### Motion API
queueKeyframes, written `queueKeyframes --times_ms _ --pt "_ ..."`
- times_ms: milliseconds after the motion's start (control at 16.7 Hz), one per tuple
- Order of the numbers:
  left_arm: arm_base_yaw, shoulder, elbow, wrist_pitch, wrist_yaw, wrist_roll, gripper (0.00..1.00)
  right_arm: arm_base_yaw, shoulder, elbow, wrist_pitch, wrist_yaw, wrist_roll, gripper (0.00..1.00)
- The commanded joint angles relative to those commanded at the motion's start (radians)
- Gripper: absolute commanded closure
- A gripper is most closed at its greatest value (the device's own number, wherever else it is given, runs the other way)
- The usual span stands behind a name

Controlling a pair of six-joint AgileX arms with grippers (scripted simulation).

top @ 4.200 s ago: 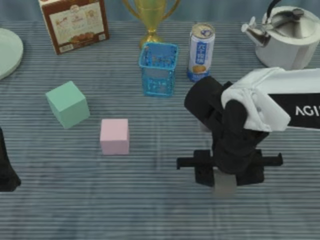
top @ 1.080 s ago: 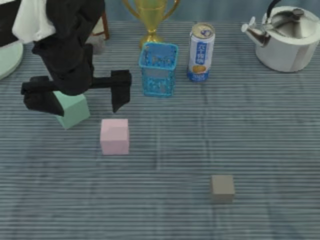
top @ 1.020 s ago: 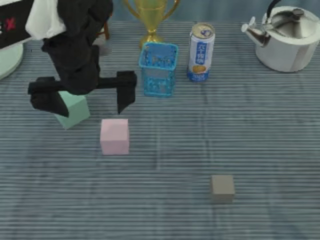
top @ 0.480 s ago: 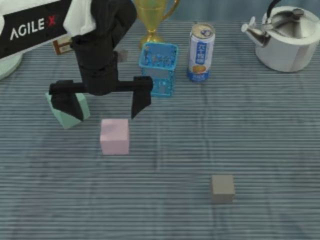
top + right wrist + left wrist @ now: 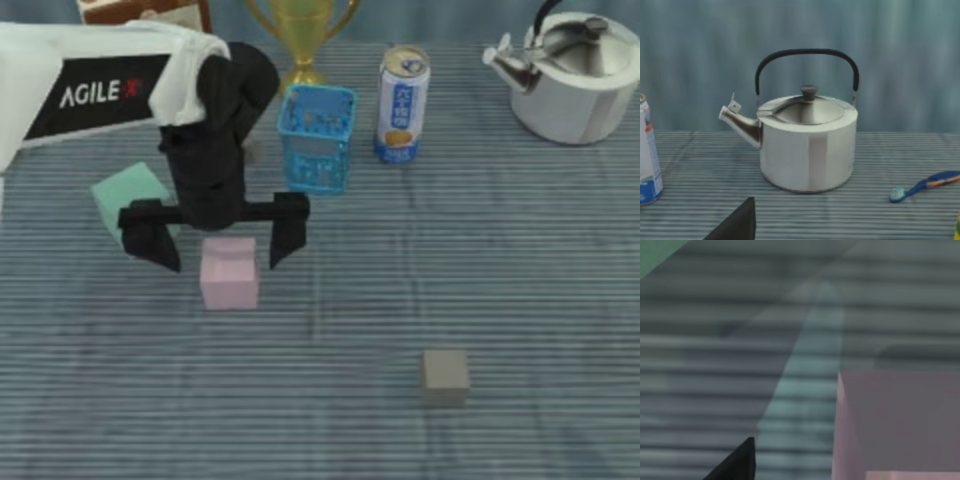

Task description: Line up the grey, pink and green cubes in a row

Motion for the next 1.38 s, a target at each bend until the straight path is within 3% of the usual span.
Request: queueKeyframes --times_ms 420,1200,1380 --pt "-0.001 0.040 -0.062 0.091 0.000 -0.001 0.00 0.000 0.000 0.000 0.000 0.000 0.000 0.00" --pt "-0.001 0.040 -0.062 0.091 0.000 -0.001 0.98 0.000 0.000 0.000 0.000 0.000 0.000 0.00" --pt "-0.001 0.040 -0.062 0.091 0.000 -0.001 1.00 0.000 0.000 0.000 0.000 0.000 0.000 0.00"
